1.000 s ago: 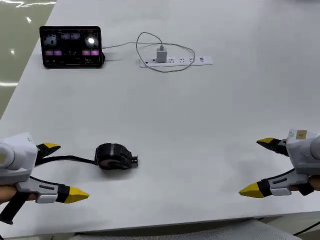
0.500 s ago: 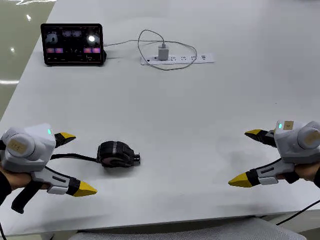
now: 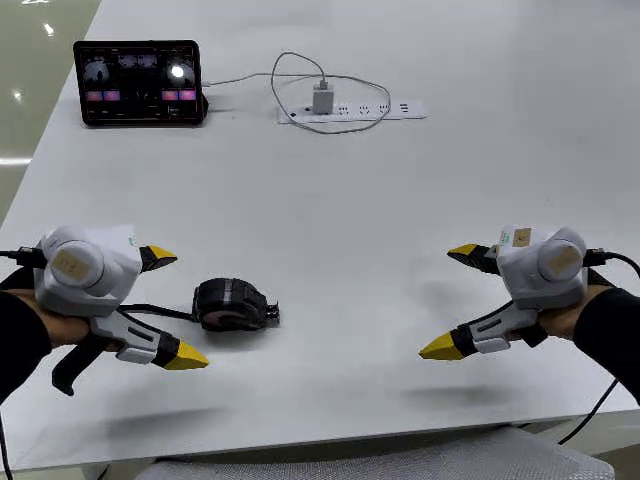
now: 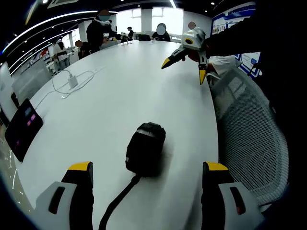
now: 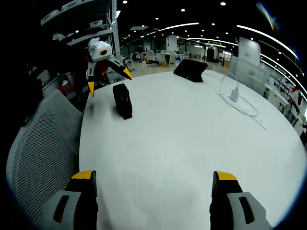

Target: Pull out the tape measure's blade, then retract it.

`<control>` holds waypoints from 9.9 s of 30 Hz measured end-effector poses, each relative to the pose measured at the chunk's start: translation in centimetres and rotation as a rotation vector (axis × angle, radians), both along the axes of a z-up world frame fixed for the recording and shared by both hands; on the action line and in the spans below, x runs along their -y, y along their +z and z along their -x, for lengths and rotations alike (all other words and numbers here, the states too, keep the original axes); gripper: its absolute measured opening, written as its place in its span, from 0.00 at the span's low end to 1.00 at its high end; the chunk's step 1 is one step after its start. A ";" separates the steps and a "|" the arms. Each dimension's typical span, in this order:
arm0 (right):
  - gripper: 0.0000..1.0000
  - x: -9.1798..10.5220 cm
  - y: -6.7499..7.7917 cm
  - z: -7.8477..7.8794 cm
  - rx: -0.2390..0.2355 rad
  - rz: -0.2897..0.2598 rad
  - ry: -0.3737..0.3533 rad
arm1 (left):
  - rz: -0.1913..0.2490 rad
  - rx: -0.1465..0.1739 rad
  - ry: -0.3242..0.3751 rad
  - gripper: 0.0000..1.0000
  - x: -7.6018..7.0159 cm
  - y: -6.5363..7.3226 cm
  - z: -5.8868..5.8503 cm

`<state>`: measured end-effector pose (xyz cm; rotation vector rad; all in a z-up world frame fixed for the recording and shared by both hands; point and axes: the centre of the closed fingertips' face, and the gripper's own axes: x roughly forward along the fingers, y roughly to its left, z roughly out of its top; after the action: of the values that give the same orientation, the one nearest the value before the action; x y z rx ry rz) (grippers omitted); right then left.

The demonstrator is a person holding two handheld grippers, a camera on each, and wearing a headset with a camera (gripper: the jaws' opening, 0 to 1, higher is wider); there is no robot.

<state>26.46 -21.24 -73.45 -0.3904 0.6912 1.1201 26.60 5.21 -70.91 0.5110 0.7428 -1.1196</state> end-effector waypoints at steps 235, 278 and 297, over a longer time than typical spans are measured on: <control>0.10 -12.0 -4.5 -1.1 -0.030 0.176 0.365 | -0.193 0.017 -0.221 0.32 4.3 -4.3 -1.8; 0.10 -10.4 -4.5 -1.0 -0.054 0.177 0.348 | -0.191 0.019 -0.213 0.32 4.4 -4.4 -1.8; 0.10 -8.6 -4.7 -1.0 -0.059 0.191 0.333 | -0.190 0.016 -0.211 0.32 4.5 -4.4 -1.8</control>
<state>27.49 -12.68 -78.12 -0.6555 0.8074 1.3884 28.42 0.70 -75.30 0.7725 0.7990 -1.2442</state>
